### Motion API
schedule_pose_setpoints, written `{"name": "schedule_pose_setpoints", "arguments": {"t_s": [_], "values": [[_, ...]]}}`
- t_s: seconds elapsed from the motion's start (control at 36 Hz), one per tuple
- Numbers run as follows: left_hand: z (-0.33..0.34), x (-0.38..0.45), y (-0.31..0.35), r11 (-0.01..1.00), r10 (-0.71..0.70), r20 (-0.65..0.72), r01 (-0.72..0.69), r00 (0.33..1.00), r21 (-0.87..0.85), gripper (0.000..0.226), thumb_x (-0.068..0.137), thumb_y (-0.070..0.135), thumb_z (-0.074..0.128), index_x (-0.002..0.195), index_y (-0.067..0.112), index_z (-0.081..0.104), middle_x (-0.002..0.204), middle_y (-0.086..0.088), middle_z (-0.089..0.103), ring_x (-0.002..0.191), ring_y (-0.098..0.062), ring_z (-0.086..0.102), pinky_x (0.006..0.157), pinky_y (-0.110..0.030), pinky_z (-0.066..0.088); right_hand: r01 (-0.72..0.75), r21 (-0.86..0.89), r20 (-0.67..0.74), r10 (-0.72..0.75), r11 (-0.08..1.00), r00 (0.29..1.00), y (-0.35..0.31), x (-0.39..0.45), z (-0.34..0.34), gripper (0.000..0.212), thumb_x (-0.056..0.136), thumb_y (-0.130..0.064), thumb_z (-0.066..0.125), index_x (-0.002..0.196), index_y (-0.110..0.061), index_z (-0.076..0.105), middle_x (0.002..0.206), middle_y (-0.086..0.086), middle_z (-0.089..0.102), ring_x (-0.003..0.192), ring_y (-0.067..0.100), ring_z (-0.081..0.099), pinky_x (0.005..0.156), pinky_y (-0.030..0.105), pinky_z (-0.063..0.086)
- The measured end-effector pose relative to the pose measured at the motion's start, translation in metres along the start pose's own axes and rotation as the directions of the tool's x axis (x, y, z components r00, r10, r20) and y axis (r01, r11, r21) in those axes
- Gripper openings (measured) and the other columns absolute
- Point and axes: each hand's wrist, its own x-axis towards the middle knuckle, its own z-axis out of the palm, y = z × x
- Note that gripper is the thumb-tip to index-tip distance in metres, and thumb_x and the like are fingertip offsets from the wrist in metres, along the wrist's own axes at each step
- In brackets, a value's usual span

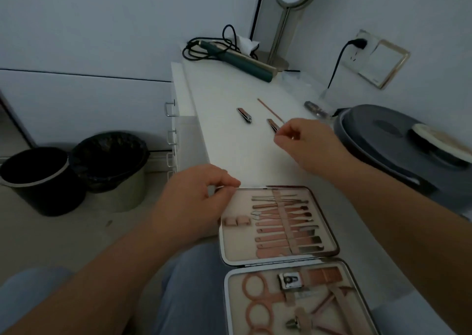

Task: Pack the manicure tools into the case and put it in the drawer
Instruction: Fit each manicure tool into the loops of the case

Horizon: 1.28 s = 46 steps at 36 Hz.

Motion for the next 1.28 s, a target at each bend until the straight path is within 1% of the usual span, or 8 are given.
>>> {"name": "schedule_pose_setpoints", "arguments": {"t_s": [0.19, 0.33, 0.5, 0.58, 0.78, 0.86, 1.03, 1.28], "values": [[0.008, -0.006, -0.008, 0.996, -0.023, -0.092, 0.014, 0.996, -0.093, 0.018, 0.079, 0.009, 0.064, 0.088, 0.022, 0.073, 0.093, 0.015, 0.059, 0.094, 0.006, 0.052, 0.084, 0.004, 0.028, -0.265, -0.156, -0.121, 0.248, 0.951, 0.961, 0.014, 0.085, 0.015, 0.013, 0.088, -0.016, 0.048, 0.091, -0.014, 0.061, 0.086, 0.002, 0.059, 0.078, 0.018, 0.053, 0.065, 0.029, 0.041], [0.011, -0.007, -0.015, 0.991, 0.011, -0.109, -0.025, 0.994, -0.13, 0.018, 0.079, 0.009, 0.064, 0.089, 0.023, 0.073, 0.095, 0.01, 0.063, 0.101, 0.008, 0.048, 0.087, -0.001, 0.031, -0.368, -0.276, -0.099, 0.355, 0.888, 0.93, 0.027, 0.113, 0.015, 0.029, 0.085, -0.016, 0.048, 0.058, -0.012, 0.039, 0.062, 0.003, 0.043, 0.057, 0.016, 0.041, 0.047, 0.027, 0.028], [0.013, -0.006, -0.02, 0.981, 0.021, -0.114, -0.042, 0.993, -0.187, 0.018, 0.076, 0.017, 0.059, 0.087, 0.023, 0.073, 0.09, 0.013, 0.06, 0.102, 0.005, 0.049, 0.088, -0.003, 0.033, -0.391, -0.389, -0.1, 0.384, 0.834, 0.918, 0.029, 0.118, 0.022, 0.031, 0.087, -0.027, 0.053, 0.062, -0.009, 0.045, 0.07, 0.005, 0.051, 0.056, 0.016, 0.042, 0.047, 0.028, 0.032], [0.014, -0.007, -0.02, 0.981, 0.033, -0.12, -0.056, 0.992, -0.188, 0.018, 0.076, 0.017, 0.06, 0.087, 0.023, 0.073, 0.089, 0.016, 0.059, 0.103, 0.004, 0.05, 0.088, -0.006, 0.034, -0.4, -0.294, -0.089, 0.392, 0.868, 0.916, 0.028, 0.116, 0.019, 0.016, 0.082, -0.024, 0.056, 0.074, -0.011, 0.054, 0.083, 0.008, 0.055, 0.072, 0.023, 0.05, 0.067, 0.035, 0.046], [0.012, -0.007, -0.019, 0.976, 0.044, -0.117, -0.068, 0.992, -0.206, 0.021, 0.075, 0.02, 0.056, 0.087, 0.021, 0.073, 0.088, 0.018, 0.061, 0.103, 0.008, 0.048, 0.088, -0.001, 0.032, -0.324, -0.53, -0.016, 0.372, 0.784, 0.928, 0.016, 0.115, 0.025, 0.029, 0.091, -0.012, 0.041, 0.063, -0.003, 0.042, 0.064, 0.006, 0.041, 0.061, 0.019, 0.043, 0.06, 0.03, 0.036], [0.012, -0.009, -0.019, 0.976, 0.044, -0.114, -0.067, 0.992, -0.205, 0.02, 0.077, 0.02, 0.057, 0.088, 0.022, 0.073, 0.09, 0.015, 0.064, 0.104, 0.007, 0.048, 0.088, -0.002, 0.033, -0.316, -0.485, -0.013, 0.355, 0.815, 0.935, 0.018, 0.112, 0.022, 0.031, 0.089, -0.011, 0.044, 0.058, -0.011, 0.038, 0.064, 0.007, 0.043, 0.056, 0.019, 0.04, 0.05, 0.028, 0.033], [0.012, -0.01, -0.015, 0.979, 0.035, -0.103, -0.055, 0.994, -0.199, 0.016, 0.079, 0.014, 0.062, 0.089, 0.02, 0.072, 0.095, 0.005, 0.069, 0.106, 0.005, 0.049, 0.091, -0.006, 0.034, -0.342, -0.261, -0.101, 0.327, 0.903, 0.94, 0.017, 0.093, 0.009, 0.018, 0.087, -0.01, 0.042, 0.07, -0.008, 0.047, 0.087, 0.014, 0.05, 0.077, 0.027, 0.043, 0.069, 0.031, 0.034], [0.01, -0.014, -0.005, 0.995, 0.012, -0.168, -0.029, 0.986, -0.097, 0.019, 0.077, 0.007, 0.065, 0.09, 0.019, 0.072, 0.093, 0.014, 0.062, 0.097, 0.004, 0.052, 0.085, 0.002, 0.03, -0.201, 0.088, -0.166, 0.213, 0.976, 0.963, 0.012, 0.004, 0.011, 0.01, 0.092, -0.021, 0.045, 0.086, -0.022, 0.054, 0.075, -0.006, 0.058, 0.062, 0.009, 0.051, 0.051, 0.023, 0.038]]}}
